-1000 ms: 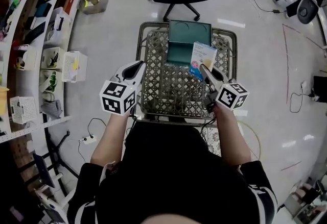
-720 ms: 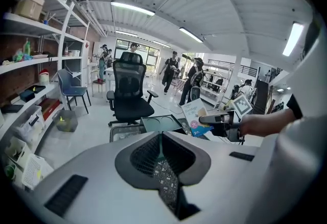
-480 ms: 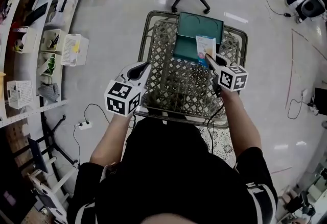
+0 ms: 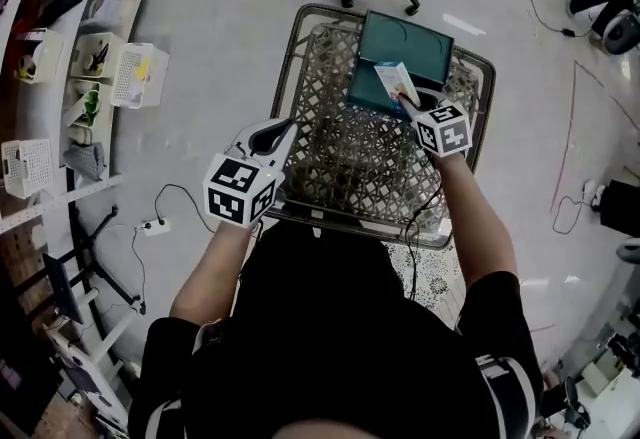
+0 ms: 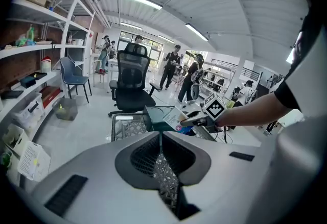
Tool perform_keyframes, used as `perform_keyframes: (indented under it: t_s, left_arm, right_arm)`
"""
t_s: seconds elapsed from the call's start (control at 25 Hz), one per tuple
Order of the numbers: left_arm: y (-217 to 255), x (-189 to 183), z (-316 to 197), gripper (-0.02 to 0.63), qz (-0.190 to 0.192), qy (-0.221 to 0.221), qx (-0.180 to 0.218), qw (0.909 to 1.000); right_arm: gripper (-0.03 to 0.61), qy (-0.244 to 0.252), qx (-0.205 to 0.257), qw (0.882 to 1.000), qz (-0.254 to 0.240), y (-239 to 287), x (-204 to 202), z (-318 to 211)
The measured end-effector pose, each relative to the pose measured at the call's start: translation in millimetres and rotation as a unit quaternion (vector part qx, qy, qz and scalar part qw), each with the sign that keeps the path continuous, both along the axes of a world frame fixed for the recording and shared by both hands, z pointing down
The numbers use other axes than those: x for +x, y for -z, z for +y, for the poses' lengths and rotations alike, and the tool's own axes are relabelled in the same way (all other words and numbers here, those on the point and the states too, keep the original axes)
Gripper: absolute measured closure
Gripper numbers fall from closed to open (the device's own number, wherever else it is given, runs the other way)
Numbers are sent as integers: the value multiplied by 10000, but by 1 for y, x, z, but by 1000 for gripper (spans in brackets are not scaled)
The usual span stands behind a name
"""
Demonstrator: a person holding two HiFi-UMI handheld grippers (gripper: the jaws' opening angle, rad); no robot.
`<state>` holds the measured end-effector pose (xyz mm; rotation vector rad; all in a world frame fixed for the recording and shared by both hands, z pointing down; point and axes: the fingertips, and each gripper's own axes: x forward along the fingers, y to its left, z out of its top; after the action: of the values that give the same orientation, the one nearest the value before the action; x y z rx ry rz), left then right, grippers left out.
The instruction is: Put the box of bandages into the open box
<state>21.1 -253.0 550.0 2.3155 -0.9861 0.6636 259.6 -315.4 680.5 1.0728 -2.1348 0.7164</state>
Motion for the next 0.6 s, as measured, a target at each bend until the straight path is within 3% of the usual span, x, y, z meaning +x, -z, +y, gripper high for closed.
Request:
perform_keyframes:
  t_s: [0.28, 0.6]
  left_arm:
    - [-11, -18, 0, 592, -14, 127, -129, 9998]
    - [-20, -26, 8, 592, -45, 165, -234, 9996]
  right_arm:
    - [488, 1004, -315, 9904, 896, -35, -11, 3]
    - [482, 1566, -671, 9786, 1155, -61, -23, 14]
